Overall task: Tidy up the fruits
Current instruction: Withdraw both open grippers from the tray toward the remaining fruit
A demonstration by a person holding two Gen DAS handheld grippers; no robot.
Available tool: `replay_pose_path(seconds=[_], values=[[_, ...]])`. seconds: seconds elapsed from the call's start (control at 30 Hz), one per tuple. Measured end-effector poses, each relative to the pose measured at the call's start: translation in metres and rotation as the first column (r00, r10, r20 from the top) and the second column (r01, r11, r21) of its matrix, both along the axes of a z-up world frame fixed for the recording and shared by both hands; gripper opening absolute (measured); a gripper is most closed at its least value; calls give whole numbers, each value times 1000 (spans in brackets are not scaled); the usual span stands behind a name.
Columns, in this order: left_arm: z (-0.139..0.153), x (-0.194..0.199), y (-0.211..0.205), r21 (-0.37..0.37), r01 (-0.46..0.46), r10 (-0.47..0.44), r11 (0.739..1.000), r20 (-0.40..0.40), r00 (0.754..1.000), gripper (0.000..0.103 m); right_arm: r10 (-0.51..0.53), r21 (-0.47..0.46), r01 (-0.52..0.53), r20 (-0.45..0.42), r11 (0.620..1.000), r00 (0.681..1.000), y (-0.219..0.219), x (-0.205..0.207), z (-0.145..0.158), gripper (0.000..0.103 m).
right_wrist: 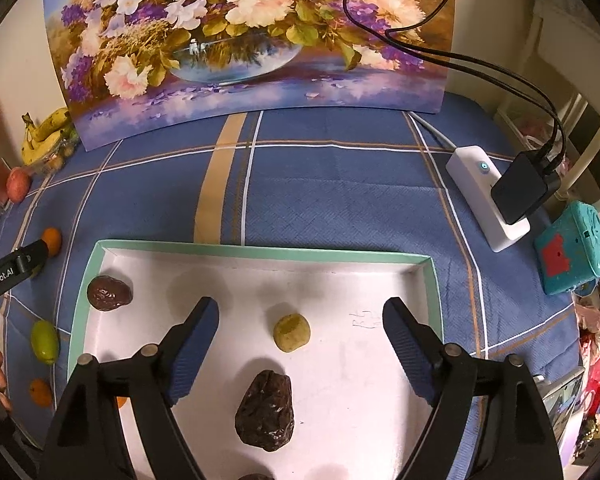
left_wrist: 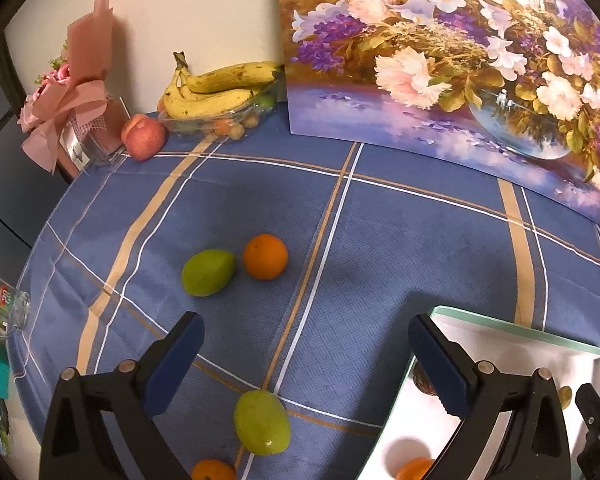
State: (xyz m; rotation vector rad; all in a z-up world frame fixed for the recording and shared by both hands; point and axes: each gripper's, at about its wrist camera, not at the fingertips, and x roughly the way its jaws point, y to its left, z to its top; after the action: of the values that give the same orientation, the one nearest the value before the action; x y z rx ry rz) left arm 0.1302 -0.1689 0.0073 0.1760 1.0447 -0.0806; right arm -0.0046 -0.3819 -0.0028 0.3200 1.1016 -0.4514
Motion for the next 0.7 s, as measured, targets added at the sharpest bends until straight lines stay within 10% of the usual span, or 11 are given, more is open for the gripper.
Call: replay_pose_path(seconds=[0.7], values=[[16,-13,20,-10,42,-43,999,-25,999,103,28,-120,-35,-67,992,997,26,3,16,85]])
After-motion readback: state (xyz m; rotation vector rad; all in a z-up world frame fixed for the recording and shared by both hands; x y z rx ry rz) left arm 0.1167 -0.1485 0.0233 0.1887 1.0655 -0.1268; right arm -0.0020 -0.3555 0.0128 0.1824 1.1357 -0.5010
